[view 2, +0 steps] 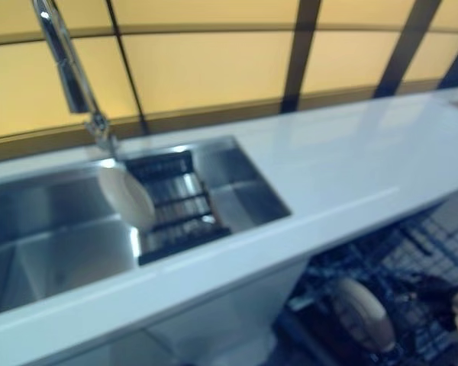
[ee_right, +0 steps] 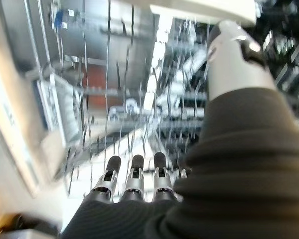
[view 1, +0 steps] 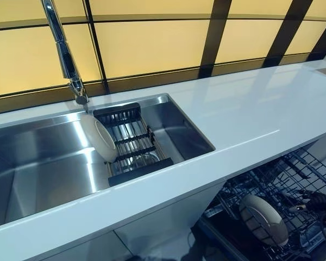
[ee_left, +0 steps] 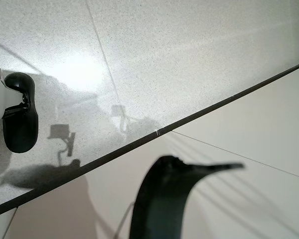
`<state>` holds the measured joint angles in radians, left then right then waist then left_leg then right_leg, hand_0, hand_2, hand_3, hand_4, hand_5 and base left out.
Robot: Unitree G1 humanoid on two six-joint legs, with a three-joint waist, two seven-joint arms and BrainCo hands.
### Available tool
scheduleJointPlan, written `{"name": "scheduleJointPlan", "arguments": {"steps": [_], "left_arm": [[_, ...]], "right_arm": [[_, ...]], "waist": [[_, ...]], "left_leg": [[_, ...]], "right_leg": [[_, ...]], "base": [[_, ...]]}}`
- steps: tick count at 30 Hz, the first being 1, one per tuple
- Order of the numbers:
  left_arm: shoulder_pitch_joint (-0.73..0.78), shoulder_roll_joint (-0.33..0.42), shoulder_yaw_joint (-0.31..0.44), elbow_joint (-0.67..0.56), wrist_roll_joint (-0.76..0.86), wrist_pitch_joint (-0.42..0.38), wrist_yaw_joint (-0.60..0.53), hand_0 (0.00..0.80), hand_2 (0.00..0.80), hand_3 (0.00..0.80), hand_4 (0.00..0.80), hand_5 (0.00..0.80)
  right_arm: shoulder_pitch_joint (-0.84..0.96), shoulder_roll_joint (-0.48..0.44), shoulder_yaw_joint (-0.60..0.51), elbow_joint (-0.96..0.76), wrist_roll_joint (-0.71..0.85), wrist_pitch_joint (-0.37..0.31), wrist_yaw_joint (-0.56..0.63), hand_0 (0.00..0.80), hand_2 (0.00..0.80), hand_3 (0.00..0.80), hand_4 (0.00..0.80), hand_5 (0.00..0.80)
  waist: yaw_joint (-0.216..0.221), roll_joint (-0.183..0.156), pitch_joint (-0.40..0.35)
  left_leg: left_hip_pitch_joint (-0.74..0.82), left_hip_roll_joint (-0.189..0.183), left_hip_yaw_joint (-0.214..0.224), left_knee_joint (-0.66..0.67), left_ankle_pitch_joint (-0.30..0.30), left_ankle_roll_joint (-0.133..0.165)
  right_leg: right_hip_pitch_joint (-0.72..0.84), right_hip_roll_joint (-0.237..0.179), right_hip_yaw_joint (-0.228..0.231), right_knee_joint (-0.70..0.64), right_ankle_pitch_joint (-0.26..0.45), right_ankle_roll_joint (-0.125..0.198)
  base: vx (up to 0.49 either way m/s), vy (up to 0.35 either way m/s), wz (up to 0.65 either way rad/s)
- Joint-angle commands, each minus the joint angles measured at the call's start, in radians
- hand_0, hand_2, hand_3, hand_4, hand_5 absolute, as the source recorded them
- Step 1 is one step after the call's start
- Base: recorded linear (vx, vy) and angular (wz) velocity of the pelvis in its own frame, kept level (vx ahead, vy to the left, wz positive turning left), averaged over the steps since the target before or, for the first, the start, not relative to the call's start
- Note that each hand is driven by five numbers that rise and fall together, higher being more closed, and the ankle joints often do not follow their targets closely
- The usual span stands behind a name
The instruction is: Take plates into dishwasher
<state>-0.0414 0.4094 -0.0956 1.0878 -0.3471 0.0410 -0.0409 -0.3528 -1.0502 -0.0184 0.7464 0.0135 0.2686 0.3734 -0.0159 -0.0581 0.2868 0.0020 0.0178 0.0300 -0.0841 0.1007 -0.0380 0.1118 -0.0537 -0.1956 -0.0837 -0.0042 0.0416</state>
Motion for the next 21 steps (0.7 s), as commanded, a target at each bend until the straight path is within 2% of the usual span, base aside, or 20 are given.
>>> {"name": "scheduleJointPlan", "arguments": {"steps": [1,6,11,13,15,17,18,21], "left_arm": [[-0.006,0.020,0.006,0.061,-0.001,-0.011,0.001,0.000,0.000,0.000,0.000,0.000],[-0.005,0.017,-0.005,0.081,-0.016,-0.016,-0.013,0.000,0.000,0.000,0.000,0.000],[0.003,0.007,-0.021,0.100,-0.039,-0.033,-0.007,0.000,0.000,0.000,0.000,0.000],[0.001,0.007,-0.027,0.104,-0.045,-0.032,-0.004,0.000,0.000,0.000,0.000,0.000],[0.000,0.006,-0.031,0.106,-0.051,-0.031,0.000,0.000,0.000,0.000,0.000,0.000],[-0.001,0.005,-0.050,0.112,-0.069,-0.033,0.004,0.000,0.000,0.000,0.000,0.000],[-0.001,0.005,-0.055,0.114,-0.077,-0.034,0.005,0.000,0.000,0.000,0.000,0.000],[0.000,0.002,-0.063,0.117,-0.086,-0.036,0.004,0.000,0.000,0.000,0.000,0.000]], "right_arm": [[0.004,-0.141,-0.028,-0.057,0.085,0.019,-0.054,0.000,0.000,0.000,0.000,0.000],[-0.009,-0.201,-0.092,0.013,0.162,0.017,-0.110,0.000,0.000,0.000,0.000,0.000],[-0.037,-0.263,-0.119,0.081,0.167,0.001,-0.160,0.000,0.000,0.000,0.000,0.000],[-0.065,-0.283,-0.119,0.103,0.189,0.035,-0.235,0.000,0.000,0.000,0.000,0.000],[-0.085,-0.293,-0.116,0.125,0.191,0.028,-0.261,0.000,0.000,0.000,0.000,0.000],[-0.144,-0.323,-0.114,0.164,0.243,0.038,-0.401,0.000,0.000,0.000,0.000,0.000],[-0.177,-0.333,-0.106,0.178,0.267,0.020,-0.467,0.000,0.000,0.000,0.000,0.000],[-0.235,-0.356,-0.073,0.181,0.277,0.011,-0.535,0.000,0.000,0.000,0.000,0.000]], "waist": [[-0.005,-0.034,-0.065],[-0.004,-0.045,-0.082],[0.001,-0.052,-0.099],[0.006,-0.055,-0.104],[0.009,-0.057,-0.105],[0.020,-0.062,-0.106],[0.026,-0.063,-0.107],[0.035,-0.066,-0.110]], "left_leg": [[0.046,-0.028,0.031,-0.003,-0.103,0.040],[0.051,-0.029,0.032,-0.003,-0.108,0.043],[0.053,-0.032,0.029,-0.003,-0.109,0.045],[0.055,-0.033,0.027,-0.003,-0.109,0.046],[0.055,-0.033,0.027,-0.003,-0.110,0.047],[0.059,-0.035,0.018,-0.003,-0.110,0.051],[0.059,-0.036,0.013,-0.003,-0.111,0.052],[0.059,-0.038,0.007,-0.002,-0.110,0.053]], "right_leg": [[-0.074,0.048,0.060,0.068,0.003,0.015],[-0.066,0.052,0.068,0.063,0.003,0.017],[-0.061,0.052,0.070,0.059,0.002,0.016],[-0.057,0.051,0.070,0.058,0.003,0.017],[-0.056,0.051,0.068,0.056,0.003,0.018],[-0.051,0.051,0.066,0.056,0.004,0.018],[-0.050,0.050,0.065,0.057,0.003,0.019],[-0.047,0.047,0.062,0.057,0.003,0.021]], "base": [[0.022,0.033,-0.03],[0.024,0.039,-0.10],[0.027,0.061,-0.02],[0.024,0.049,0.00],[0.012,0.016,0.00],[0.029,0.048,0.00],[0.024,0.050,0.00],[0.016,0.053,0.01]]}}
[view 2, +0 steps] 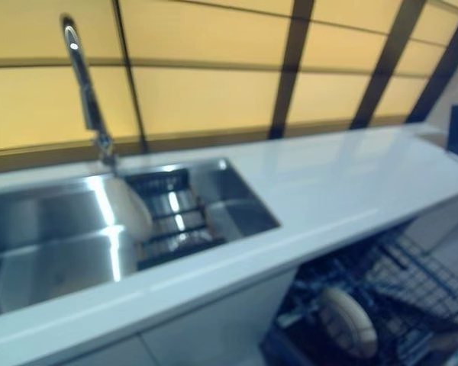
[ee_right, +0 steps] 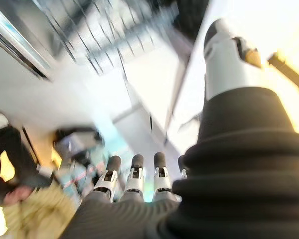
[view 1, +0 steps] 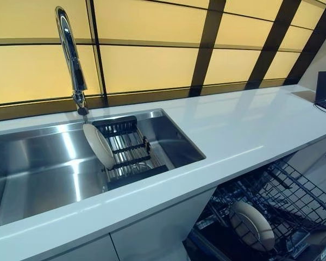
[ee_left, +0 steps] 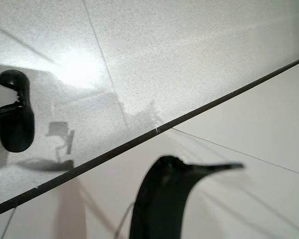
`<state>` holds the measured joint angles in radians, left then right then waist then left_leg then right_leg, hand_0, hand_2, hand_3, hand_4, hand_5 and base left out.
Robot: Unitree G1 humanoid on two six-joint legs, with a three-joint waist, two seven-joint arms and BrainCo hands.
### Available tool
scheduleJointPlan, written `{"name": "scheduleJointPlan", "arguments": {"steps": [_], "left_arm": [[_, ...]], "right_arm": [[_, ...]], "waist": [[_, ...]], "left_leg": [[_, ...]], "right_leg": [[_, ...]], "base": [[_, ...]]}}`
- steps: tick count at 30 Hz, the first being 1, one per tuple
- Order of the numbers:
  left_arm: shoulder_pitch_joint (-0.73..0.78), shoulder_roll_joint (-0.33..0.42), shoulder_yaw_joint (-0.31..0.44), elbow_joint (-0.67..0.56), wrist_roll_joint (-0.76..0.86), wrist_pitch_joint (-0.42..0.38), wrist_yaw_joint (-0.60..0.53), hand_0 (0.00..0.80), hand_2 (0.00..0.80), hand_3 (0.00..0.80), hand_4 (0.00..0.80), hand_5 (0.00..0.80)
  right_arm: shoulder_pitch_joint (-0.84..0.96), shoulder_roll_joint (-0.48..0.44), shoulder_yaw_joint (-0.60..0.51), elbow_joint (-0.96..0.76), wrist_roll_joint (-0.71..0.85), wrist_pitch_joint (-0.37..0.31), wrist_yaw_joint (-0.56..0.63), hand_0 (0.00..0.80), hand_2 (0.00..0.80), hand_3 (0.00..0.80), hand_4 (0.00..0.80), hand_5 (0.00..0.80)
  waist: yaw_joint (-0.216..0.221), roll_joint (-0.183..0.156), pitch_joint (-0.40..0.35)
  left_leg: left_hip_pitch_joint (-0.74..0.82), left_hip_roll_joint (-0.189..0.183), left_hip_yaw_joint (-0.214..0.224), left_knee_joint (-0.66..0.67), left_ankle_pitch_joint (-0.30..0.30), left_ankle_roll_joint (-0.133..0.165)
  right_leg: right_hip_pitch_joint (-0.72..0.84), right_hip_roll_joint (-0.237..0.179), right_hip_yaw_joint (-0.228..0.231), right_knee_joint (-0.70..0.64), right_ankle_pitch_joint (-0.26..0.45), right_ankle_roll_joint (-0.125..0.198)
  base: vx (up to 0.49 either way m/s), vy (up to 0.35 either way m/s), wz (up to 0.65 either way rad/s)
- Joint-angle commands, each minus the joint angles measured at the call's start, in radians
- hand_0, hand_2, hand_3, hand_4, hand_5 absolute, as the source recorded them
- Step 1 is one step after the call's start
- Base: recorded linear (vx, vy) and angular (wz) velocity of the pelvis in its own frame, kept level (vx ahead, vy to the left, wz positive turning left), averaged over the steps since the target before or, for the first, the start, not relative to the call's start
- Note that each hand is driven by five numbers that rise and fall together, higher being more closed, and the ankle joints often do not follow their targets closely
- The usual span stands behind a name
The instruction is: Take plates into dishwasher
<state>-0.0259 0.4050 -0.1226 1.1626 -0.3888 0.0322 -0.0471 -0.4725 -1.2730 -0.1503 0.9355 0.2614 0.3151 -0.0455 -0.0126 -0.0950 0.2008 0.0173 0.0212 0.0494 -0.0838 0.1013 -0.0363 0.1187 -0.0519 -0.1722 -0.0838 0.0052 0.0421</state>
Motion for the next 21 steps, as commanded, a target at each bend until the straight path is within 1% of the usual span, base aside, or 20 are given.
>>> {"name": "scheduleJointPlan", "arguments": {"steps": [1,4,5,6,7,9,11,12,13,15,16,17,18,19,20,21], "left_arm": [[-0.013,0.007,-0.046,0.039,-0.048,-0.025,0.014,0.000,0.000,0.000,0.000,0.000],[-0.011,0.005,-0.048,0.038,-0.046,-0.022,0.015,0.000,0.000,0.000,0.000,0.000],[-0.011,0.007,-0.054,0.036,-0.043,-0.018,0.015,0.000,0.000,0.000,0.000,0.000],[-0.011,0.007,-0.058,0.035,-0.040,-0.012,0.014,0.000,0.000,0.000,0.000,0.000],[-0.009,0.006,-0.063,0.031,-0.033,-0.005,0.010,0.000,0.000,0.000,0.000,0.000],[-0.010,0.012,-0.083,0.027,0.011,0.016,0.006,0.000,0.000,0.000,0.000,0.000],[-0.013,0.012,-0.102,0.026,0.056,0.024,0.014,0.000,0.000,0.000,0.000,0.000],[-0.018,0.014,-0.115,0.022,0.094,0.032,0.011,0.000,0.000,0.000,0.000,0.000],[-0.024,0.019,-0.132,0.020,0.116,0.036,0.010,0.000,0.000,0.000,0.000,0.000],[-0.028,0.019,-0.155,0.016,0.142,0.045,0.003,0.000,0.000,0.000,0.000,0.000],[-0.029,0.019,-0.164,0.016,0.153,0.046,0.003,0.000,0.000,0.000,0.000,0.000],[-0.031,0.020,-0.177,0.014,0.163,0.046,0.009,0.000,0.000,0.000,0.000,0.000],[-0.032,0.019,-0.179,0.008,0.168,0.049,0.014,0.000,0.000,0.000,0.000,0.000],[-0.031,0.017,-0.178,0.005,0.171,0.050,0.017,0.000,0.000,0.000,0.000,0.000],[-0.031,0.016,-0.178,0.000,0.177,0.053,0.026,0.000,0.000,0.000,0.000,0.000],[-0.032,0.016,-0.178,-0.001,0.182,0.053,0.029,0.000,0.000,0.000,0.000,0.000]], "right_arm": [[-0.165,-0.155,0.090,-0.019,0.046,-0.046,-0.146,0.000,0.000,0.000,0.000,0.000],[-0.213,-0.165,0.128,-0.026,0.056,-0.068,-0.166,0.000,0.000,0.000,0.000,0.000],[-0.252,-0.171,0.159,-0.043,0.062,-0.065,-0.191,0.000,0.000,0.000,0.000,0.000],[-0.287,-0.174,0.187,-0.058,0.059,-0.084,-0.211,0.000,0.000,0.000,0.000,0.000],[-0.336,-0.178,0.228,-0.079,0.057,-0.119,-0.235,0.000,0.000,0.000,0.000,0.000],[-0.435,-0.179,0.317,-0.144,0.024,-0.137,-0.276,0.000,0.000,0.000,0.000,0.000],[-0.541,-0.168,0.415,-0.182,-0.029,-0.152,-0.292,0.000,0.000,0.000,0.000,0.000],[-0.588,-0.156,0.461,-0.211,-0.080,-0.172,-0.296,0.000,0.000,0.000,0.000,0.000],[-0.637,-0.151,0.512,-0.235,-0.126,-0.174,-0.295,0.000,0.000,0.000,0.000,0.000],[-0.721,-0.139,0.605,-0.268,-0.178,-0.191,-0.295,0.000,0.000,0.000,0.000,0.000],[-0.756,-0.129,0.641,-0.285,-0.219,-0.191,-0.301,0.000,0.000,0.000,0.000,0.000],[-0.805,-0.119,0.694,-0.304,-0.284,-0.215,-0.313,0.000,0.000,0.000,0.000,0.000],[-0.841,-0.117,0.734,-0.322,-0.323,-0.221,-0.316,0.000,0.000,0.000,0.000,0.000],[-0.854,-0.114,0.749,-0.330,-0.331,-0.216,-0.317,0.000,0.000,0.000,0.000,0.000],[-0.875,-0.107,0.774,-0.350,-0.368,-0.230,-0.312,0.000,0.000,0.000,0.000,0.000],[-0.884,-0.104,0.785,-0.360,-0.380,-0.227,-0.310,0.000,0.000,0.000,0.000,0.000]], "waist": [[0.041,-0.034,-0.025],[0.044,-0.035,-0.027],[0.050,-0.037,-0.030],[0.054,-0.038,-0.031],[0.058,-0.038,-0.032],[0.071,-0.041,-0.032],[0.078,-0.039,-0.032],[0.085,-0.038,-0.030],[0.091,-0.038,-0.029],[0.096,-0.034,-0.029],[0.101,-0.033,-0.029],[0.109,-0.034,-0.030],[0.113,-0.032,-0.031],[0.114,-0.031,-0.031],[0.119,-0.032,-0.032],[0.121,-0.032,-0.032]], "left_leg": [[0.042,-0.043,-0.020,-0.003,-0.110,0.052],[0.042,-0.044,-0.023,-0.003,-0.109,0.052],[0.042,-0.045,-0.028,-0.003,-0.109,0.052],[0.041,-0.047,-0.031,-0.003,-0.109,0.052],[0.040,-0.048,-0.036,-0.003,-0.107,0.052],[0.035,-0.051,-0.044,-0.002,-0.105,0.053],[0.031,-0.053,-0.051,-0.002,-0.103,0.055],[0.029,-0.055,-0.056,-0.003,-0.102,0.056],[0.026,-0.057,-0.060,-0.002,-0.100,0.057],[0.024,-0.060,-0.068,-0.003,-0.098,0.059],[0.022,-0.061,-0.072,-0.003,-0.097,0.060],[0.020,-0.063,-0.077,-0.003,-0.096,0.061],[0.019,-0.066,-0.083,-0.003,-0.096,0.062],[0.018,-0.067,-0.086,-0.003,-0.096,0.063],[0.018,-0.069,-0.091,-0.003,-0.096,0.063],[0.017,-0.069,-0.094,-0.003,-0.095,0.064]], "right_leg": [[-0.053,0.043,0.035,0.058,-0.006,0.021],[-0.052,0.041,0.032,0.057,-0.006,0.022],[-0.051,0.039,0.029,0.058,-0.007,0.023],[-0.051,0.038,0.027,0.057,-0.007,0.024],[-0.051,0.036,0.023,0.057,-0.006,0.025],[-0.052,0.029,0.015,0.062,-0.007,0.028],[-0.055,0.024,0.007,0.066,-0.008,0.030],[-0.056,0.021,0.002,0.066,-0.008,0.031],[-0.057,0.019,-0.001,0.067,-0.009,0.033],[-0.057,0.016,-0.008,0.069,-0.010,0.034],[-0.058,0.014,-0.012,0.069,-0.010,0.035],[-0.057,0.011,-0.018,0.071,-0.009,0.038],[-0.057,0.009,-0.022,0.071,-0.010,0.040],[-0.056,0.008,-0.024,0.071,-0.010,0.041],[-0.055,0.005,-0.028,0.071,-0.010,0.042],[-0.055,0.005,-0.029,0.071,-0.009,0.043]], "base": [[0.009,0.043,0.02],[0.010,0.026,0.02],[0.014,0.031,0.06],[0.013,0.047,0.10],[0.005,0.052,0.11],[-0.005,0.049,0.11],[-0.024,0.040,0.12],[-0.035,0.046,0.15],[-0.033,0.045,0.15],[-0.021,0.033,0.13],[-0.019,0.030,0.17],[-0.013,0.020,0.19],[-0.005,0.012,0.11],[0.003,0.000,0.23],[0.003,-0.003,0.28],[0.008,0.000,0.31]]}}
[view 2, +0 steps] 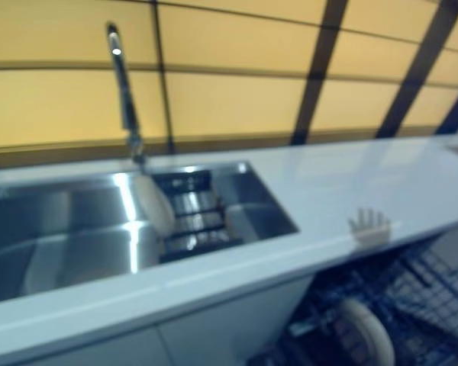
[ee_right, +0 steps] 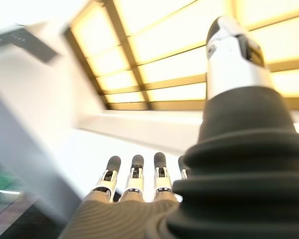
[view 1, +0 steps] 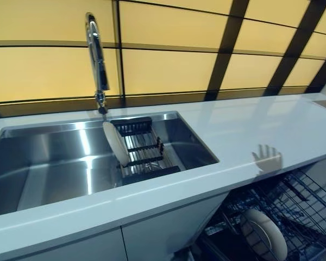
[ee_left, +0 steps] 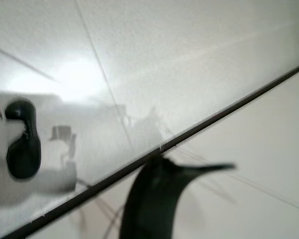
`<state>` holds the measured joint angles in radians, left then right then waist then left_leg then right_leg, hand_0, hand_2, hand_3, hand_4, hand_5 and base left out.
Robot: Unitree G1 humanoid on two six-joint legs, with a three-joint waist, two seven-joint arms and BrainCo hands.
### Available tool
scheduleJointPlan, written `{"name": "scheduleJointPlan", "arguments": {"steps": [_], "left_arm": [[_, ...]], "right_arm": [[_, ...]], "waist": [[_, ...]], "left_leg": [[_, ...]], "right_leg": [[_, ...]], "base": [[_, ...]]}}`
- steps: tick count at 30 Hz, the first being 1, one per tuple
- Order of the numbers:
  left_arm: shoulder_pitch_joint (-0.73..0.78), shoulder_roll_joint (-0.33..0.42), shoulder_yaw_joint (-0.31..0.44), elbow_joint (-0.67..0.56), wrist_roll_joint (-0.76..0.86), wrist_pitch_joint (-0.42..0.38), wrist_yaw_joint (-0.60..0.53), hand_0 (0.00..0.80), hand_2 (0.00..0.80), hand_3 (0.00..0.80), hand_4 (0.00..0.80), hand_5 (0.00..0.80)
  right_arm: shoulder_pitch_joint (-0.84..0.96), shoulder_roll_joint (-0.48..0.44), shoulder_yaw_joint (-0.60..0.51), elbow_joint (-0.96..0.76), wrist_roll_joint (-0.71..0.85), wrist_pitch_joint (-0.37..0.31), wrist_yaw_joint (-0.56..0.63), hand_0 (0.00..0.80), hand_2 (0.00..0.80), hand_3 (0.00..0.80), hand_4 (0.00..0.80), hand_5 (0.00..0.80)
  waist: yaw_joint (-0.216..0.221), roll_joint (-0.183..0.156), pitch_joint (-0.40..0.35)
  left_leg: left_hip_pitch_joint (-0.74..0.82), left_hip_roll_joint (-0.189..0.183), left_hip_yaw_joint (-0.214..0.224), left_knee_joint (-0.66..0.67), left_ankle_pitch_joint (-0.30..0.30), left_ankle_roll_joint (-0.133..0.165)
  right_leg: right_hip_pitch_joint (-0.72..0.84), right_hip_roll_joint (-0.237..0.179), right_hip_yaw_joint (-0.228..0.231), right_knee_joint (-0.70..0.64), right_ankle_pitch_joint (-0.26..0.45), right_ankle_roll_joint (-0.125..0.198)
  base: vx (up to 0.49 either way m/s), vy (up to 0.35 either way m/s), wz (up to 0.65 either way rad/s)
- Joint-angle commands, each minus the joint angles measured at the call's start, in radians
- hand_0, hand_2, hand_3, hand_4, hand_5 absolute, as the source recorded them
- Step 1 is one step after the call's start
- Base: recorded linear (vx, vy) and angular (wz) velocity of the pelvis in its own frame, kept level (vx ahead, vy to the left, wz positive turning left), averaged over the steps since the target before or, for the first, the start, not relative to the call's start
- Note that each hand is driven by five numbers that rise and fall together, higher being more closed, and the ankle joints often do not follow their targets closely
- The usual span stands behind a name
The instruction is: Take plates into dishwasher
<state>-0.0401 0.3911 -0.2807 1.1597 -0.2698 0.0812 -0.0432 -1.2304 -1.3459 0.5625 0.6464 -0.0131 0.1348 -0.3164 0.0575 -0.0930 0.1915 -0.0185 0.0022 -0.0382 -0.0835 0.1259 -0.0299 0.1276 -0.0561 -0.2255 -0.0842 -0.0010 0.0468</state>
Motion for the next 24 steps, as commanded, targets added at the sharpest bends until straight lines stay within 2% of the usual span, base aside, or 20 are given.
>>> {"name": "scheduleJointPlan", "arguments": {"steps": [1,3,4,5,7,9,10,11,14,15,17,18,19,24], "left_arm": [[-0.017,0.033,-0.021,0.000,0.076,0.003,0.032,0.000,0.000,0.000,0.000,0.000],[-0.012,0.035,-0.027,-0.009,0.153,-0.013,0.042,0.000,0.000,0.000,0.000,0.000],[-0.010,0.039,-0.033,-0.013,0.175,-0.010,0.037,0.000,0.000,0.000,0.000,0.000],[-0.021,0.049,-0.044,-0.021,0.177,0.001,0.022,0.000,0.000,0.000,0.000,0.000],[-0.031,0.048,-0.049,-0.035,0.172,0.016,0.021,0.000,0.000,0.000,0.000,0.000],[-0.041,0.043,-0.055,-0.036,0.168,0.014,0.033,0.000,0.000,0.000,0.000,0.000],[-0.052,0.049,-0.049,-0.042,0.180,0.016,0.031,0.000,0.000,0.000,0.000,0.000],[-0.058,0.058,-0.040,-0.047,0.199,0.019,0.017,0.000,0.000,0.000,0.000,0.000],[-0.063,0.072,-0.049,-0.058,0.221,0.019,0.022,0.000,0.000,0.000,0.000,0.000],[-0.069,0.074,-0.052,-0.061,0.207,0.023,0.023,0.000,0.000,0.000,0.000,0.000],[-0.093,0.068,-0.065,-0.054,0.194,0.024,0.011,0.000,0.000,0.000,0.000,0.000],[-0.103,0.069,-0.076,-0.045,0.198,0.014,0.008,0.000,0.000,0.000,0.000,0.000],[-0.109,0.072,-0.082,-0.043,0.193,0.010,0.015,0.000,0.000,0.000,0.000,0.000],[-0.142,0.066,-0.077,-0.050,0.177,0.037,-0.004,0.000,0.000,0.000,0.000,0.000]], "right_arm": [[-0.140,-0.025,0.090,-0.088,-0.135,-0.048,-0.031,0.000,0.000,0.000,0.000,0.000],[-0.175,-0.006,0.137,-0.130,-0.214,-0.064,-0.018,0.000,0.000,0.000,0.000,0.000],[-0.176,0.001,0.147,-0.152,-0.251,-0.049,-0.009,0.000,0.000,0.000,0.000,0.000],[-0.188,0.009,0.164,-0.169,-0.293,-0.024,0.007,0.000,0.000,0.000,0.000,0.000],[-0.190,0.016,0.169,-0.174,-0.334,-0.021,0.011,0.000,0.000,0.000,0.000,0.000],[-0.173,0.030,0.170,-0.170,-0.362,-0.036,-0.003,0.000,0.000,0.000,0.000,0.000],[-0.158,0.056,0.162,-0.186,-0.408,-0.047,-0.005,0.000,0.000,0.000,0.000,0.000],[-0.141,0.070,0.154,-0.199,-0.438,-0.047,0.002,0.000,0.000,0.000,0.000,0.000],[-0.123,0.080,0.158,-0.226,-0.479,-0.047,-0.010,0.000,0.000,0.000,0.000,0.000],[-0.118,0.079,0.157,-0.229,-0.502,-0.067,-0.012,0.000,0.000,0.000,0.000,0.000],[-0.111,0.061,0.160,-0.226,-0.559,-0.118,-0.002,0.000,0.000,0.000,0.000,0.000],[-0.101,0.049,0.151,-0.222,-0.591,-0.142,0.003,0.000,0.000,0.000,0.000,0.000],[-0.072,0.041,0.124,-0.230,-0.585,-0.155,0.008,0.000,0.000,0.000,0.000,0.000],[-0.073,0.033,0.132,-0.225,-0.601,-0.173,0.035,0.000,0.000,0.000,0.000,0.000]], "waist": [[0.056,-0.037,-0.025],[0.073,-0.039,-0.025],[0.071,-0.041,-0.024],[0.068,-0.044,-0.016],[0.071,-0.045,-0.006],[0.077,-0.045,0.008],[0.085,-0.042,0.013],[0.088,-0.040,0.013],[0.079,-0.023,0.026],[0.068,-0.014,0.031],[0.029,-0.001,0.036],[0.001,0.006,0.042],[-0.008,0.009,0.042],[0.003,-0.015,0.034]], "left_leg": [[0.054,-0.051,-0.009,-0.004,-0.120,0.058],[0.052,-0.052,-0.015,0.007,-0.124,0.061],[0.052,-0.040,0.026,0.013,-0.126,0.059],[0.041,-0.028,0.092,0.052,-0.136,0.054],[0.029,-0.028,0.100,0.066,-0.139,0.058],[0.022,-0.033,0.091,0.068,-0.139,0.070],[0.021,-0.034,0.080,0.059,-0.138,0.083],[0.015,-0.033,0.091,0.065,-0.142,0.094],[0.011,-0.029,0.077,0.078,-0.143,0.106],[0.013,-0.030,0.056,0.076,-0.140,0.103],[0.022,-0.042,-0.003,0.064,-0.135,0.097],[0.028,-0.050,-0.042,0.061,-0.138,0.100],[0.024,-0.053,-0.056,0.053,-0.136,0.098],[0.003,-0.057,-0.041,0.026,-0.119,0.088]], "right_leg": [[-0.064,0.007,0.021,0.071,-0.003,0.039],[-0.057,0.001,0.005,0.074,-0.008,0.040],[-0.055,-0.003,-0.016,0.081,-0.013,0.042],[-0.055,-0.016,-0.055,0.090,-0.012,0.043],[-0.056,-0.023,-0.069,0.096,-0.009,0.044],[-0.066,-0.033,-0.074,0.120,-0.008,0.052],[-0.064,-0.033,-0.070,0.165,-0.033,0.058],[-0.067,-0.037,-0.079,0.223,-0.045,0.064],[-0.151,-0.046,-0.037,0.413,0.004,0.085],[-0.178,-0.044,-0.006,0.411,0.012,0.085],[-0.218,-0.042,0.078,0.302,0.039,0.085],[-0.264,-0.033,0.151,0.276,0.074,0.083],[-0.268,-0.019,0.170,0.261,0.057,0.077],[-0.212,-0.020,0.135,0.141,0.067,0.087]], "base": [[0.013,0.004,0.20],[0.034,0.016,0.25],[0.020,0.032,0.27],[-0.008,0.036,0.15],[-0.030,0.056,0.49],[-0.014,0.092,0.76],[-0.006,0.063,0.41],[-0.011,0.085,0.26],[0.003,0.061,0.10],[0.058,0.025,0.17],[0.091,-0.038,0.33],[0.084,-0.082,0.50],[0.069,-0.104,0.81],[-0.013,-0.096,0.63]]}}
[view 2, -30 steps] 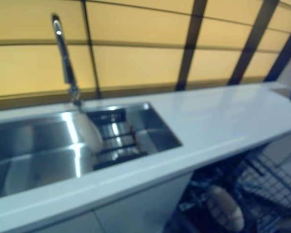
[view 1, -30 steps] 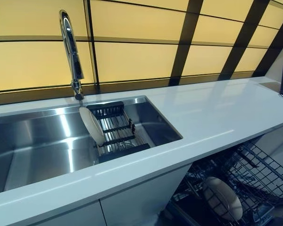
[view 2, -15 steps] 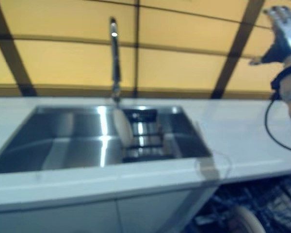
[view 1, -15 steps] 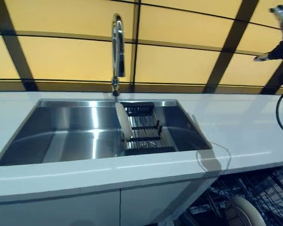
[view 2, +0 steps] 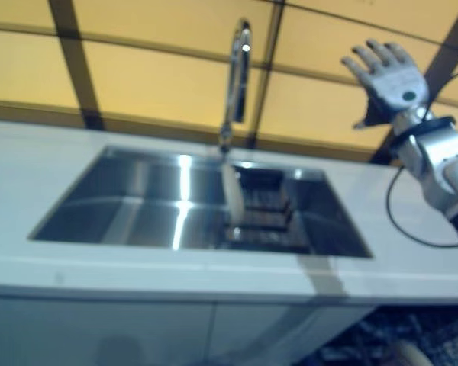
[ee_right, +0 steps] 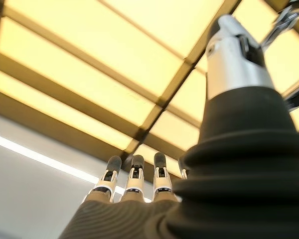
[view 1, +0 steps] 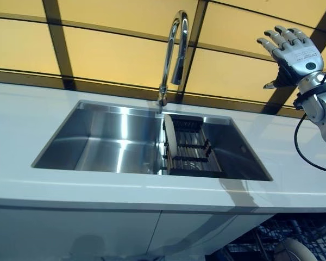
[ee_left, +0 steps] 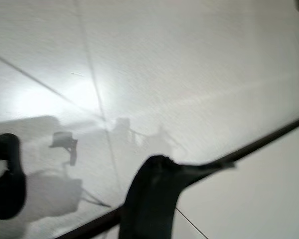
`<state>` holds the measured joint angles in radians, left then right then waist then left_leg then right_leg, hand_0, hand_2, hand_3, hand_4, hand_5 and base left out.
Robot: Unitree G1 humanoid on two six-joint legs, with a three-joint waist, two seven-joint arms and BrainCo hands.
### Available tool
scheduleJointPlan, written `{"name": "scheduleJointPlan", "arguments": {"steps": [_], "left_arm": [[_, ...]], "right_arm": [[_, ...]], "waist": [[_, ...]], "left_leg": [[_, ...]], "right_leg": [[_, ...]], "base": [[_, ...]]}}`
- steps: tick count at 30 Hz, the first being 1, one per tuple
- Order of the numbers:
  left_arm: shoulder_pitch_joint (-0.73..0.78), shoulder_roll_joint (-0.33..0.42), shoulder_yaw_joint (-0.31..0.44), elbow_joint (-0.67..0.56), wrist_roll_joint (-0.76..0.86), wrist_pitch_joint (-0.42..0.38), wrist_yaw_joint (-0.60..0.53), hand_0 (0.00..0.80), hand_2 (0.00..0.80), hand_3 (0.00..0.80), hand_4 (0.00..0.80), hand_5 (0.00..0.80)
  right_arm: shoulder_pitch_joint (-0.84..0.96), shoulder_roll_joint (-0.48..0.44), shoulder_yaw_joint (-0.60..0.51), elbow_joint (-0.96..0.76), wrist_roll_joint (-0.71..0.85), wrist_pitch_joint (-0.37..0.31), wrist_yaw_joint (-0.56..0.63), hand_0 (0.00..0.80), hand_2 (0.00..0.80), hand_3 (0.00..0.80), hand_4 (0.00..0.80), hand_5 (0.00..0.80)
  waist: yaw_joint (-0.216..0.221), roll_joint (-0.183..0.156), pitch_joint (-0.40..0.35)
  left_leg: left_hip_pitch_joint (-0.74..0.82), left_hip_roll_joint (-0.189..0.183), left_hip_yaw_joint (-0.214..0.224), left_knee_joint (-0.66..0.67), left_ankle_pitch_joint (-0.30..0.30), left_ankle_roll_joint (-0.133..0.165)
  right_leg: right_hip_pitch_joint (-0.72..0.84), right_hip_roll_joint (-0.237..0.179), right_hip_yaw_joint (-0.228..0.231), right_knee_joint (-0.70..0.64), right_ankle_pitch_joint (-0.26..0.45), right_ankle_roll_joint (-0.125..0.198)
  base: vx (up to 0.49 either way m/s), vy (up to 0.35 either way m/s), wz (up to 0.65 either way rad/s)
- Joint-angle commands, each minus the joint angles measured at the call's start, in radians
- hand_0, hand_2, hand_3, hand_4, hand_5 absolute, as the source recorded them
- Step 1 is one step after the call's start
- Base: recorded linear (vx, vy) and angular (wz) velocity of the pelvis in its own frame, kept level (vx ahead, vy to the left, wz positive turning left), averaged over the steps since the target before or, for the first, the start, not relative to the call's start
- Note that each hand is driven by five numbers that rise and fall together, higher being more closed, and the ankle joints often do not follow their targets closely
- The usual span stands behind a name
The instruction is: Take plates into dishwasher
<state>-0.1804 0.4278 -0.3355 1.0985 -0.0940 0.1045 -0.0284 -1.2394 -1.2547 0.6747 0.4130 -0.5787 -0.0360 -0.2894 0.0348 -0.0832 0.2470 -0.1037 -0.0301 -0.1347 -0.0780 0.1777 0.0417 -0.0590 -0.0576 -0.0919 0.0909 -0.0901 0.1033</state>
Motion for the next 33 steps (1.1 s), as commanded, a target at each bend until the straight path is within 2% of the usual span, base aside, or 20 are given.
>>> {"name": "scheduleJointPlan", "arguments": {"steps": [1,4,10,14,22,33], "left_arm": [[-0.001,0.024,-0.023,0.014,0.001,0.011,-0.021,0.000,0.000,0.000,0.000,0.000],[0.013,0.018,-0.010,0.022,-0.046,-0.026,-0.023,0.000,0.000,0.000,0.000,0.000],[0.036,0.023,-0.006,0.018,-0.039,-0.039,-0.043,0.000,0.000,0.000,0.000,0.000],[0.042,0.027,0.003,0.017,-0.032,-0.036,-0.054,0.000,0.000,0.000,0.000,0.000],[0.049,0.039,0.010,0.017,-0.018,-0.046,-0.059,0.000,0.000,0.000,0.000,0.000],[0.051,0.045,0.017,0.010,-0.018,-0.054,-0.059,0.000,0.000,0.000,0.000,0.000]], "right_arm": [[-0.067,-0.057,0.023,0.014,-0.036,-0.007,0.015,0.000,0.000,0.000,0.000,0.000],[-0.073,-0.041,0.084,0.051,-0.083,-0.034,0.025,0.000,0.000,0.000,0.000,0.000],[-0.059,-0.039,0.114,0.026,-0.132,-0.082,0.037,0.000,0.000,0.000,0.000,0.000],[-0.030,-0.022,0.093,0.011,-0.183,-0.115,0.034,0.000,0.000,0.000,0.000,0.000],[0.035,0.020,0.046,-0.041,-0.218,-0.129,0.047,0.000,0.000,0.000,0.000,0.000],[0.040,0.047,0.041,-0.076,-0.205,-0.136,0.064,0.000,0.000,0.000,0.000,0.000]], "waist": [[0.027,-0.026,-0.021],[0.033,-0.034,-0.020],[0.043,-0.045,-0.023],[0.046,-0.052,-0.019],[0.059,-0.070,0.001],[0.072,-0.084,0.017]], "left_leg": [[0.087,-0.023,0.059,0.016,-0.168,0.016],[0.093,-0.018,0.072,0.005,-0.177,0.014],[0.103,-0.012,0.077,0.007,-0.186,0.017],[0.106,-0.009,0.078,0.009,-0.189,0.017],[0.096,0.001,0.082,0.001,-0.187,0.015],[0.089,0.009,0.084,-0.001,-0.189,0.013]], "right_leg": [[-0.022,-0.020,-0.004,-0.041,0.159,0.032],[-0.009,-0.026,-0.014,-0.069,0.164,0.036],[0.001,-0.036,-0.027,-0.061,0.159,0.045],[0.001,-0.042,-0.033,-0.058,0.160,0.049],[-0.002,-0.042,-0.045,-0.070,0.170,0.057],[-0.002,-0.041,-0.060,-0.074,0.169,0.060]], "base": [[-0.001,-0.046,0.37],[0.025,-0.056,0.22],[0.078,-0.037,0.09],[0.066,-0.014,0.04],[0.031,-0.023,-0.04],[0.004,-0.009,0.05]]}}
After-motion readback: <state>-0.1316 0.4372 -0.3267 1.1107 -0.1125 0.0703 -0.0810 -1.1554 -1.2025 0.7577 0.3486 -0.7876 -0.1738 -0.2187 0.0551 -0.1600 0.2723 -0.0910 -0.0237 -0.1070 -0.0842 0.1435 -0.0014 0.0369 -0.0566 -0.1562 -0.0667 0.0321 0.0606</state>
